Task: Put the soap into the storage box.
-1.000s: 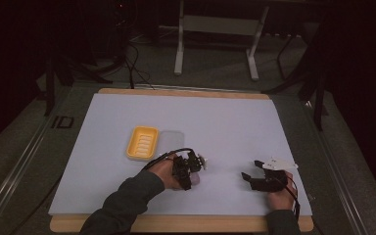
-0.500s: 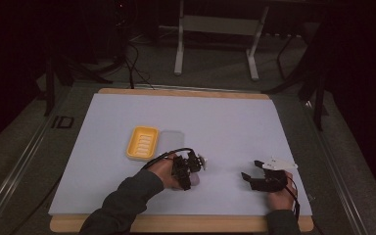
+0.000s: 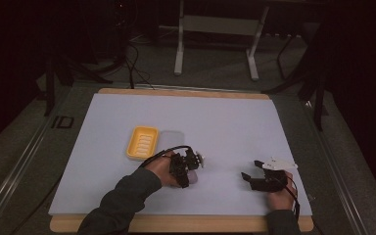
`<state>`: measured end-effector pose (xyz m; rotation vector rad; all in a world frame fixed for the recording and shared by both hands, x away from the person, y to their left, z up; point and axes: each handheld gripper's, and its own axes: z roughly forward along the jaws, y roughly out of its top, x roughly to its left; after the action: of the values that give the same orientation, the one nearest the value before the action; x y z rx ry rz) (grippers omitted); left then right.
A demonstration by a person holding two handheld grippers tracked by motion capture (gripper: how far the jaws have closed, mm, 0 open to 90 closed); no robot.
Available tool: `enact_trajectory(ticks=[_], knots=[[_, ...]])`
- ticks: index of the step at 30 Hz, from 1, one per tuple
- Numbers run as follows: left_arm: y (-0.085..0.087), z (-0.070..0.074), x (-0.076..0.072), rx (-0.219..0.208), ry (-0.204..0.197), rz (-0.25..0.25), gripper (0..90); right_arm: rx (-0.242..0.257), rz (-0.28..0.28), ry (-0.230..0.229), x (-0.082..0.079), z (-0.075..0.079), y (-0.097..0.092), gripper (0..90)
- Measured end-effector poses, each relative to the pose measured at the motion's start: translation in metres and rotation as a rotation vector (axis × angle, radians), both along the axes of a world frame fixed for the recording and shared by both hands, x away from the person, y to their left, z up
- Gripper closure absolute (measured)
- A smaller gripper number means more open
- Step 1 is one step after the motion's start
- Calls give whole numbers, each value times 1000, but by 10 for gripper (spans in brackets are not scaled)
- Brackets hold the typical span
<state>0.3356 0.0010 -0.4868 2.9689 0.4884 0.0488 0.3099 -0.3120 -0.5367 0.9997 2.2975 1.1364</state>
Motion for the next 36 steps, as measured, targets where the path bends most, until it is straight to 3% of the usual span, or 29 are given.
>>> enact_trajectory(ticks=[14,36], knots=[[7,9,3,-33,-13,22,499,0,1,-1,0,0,0,248],[20,20,9,-51,-22,61,499,1,1,-1,0,0,0,248]])
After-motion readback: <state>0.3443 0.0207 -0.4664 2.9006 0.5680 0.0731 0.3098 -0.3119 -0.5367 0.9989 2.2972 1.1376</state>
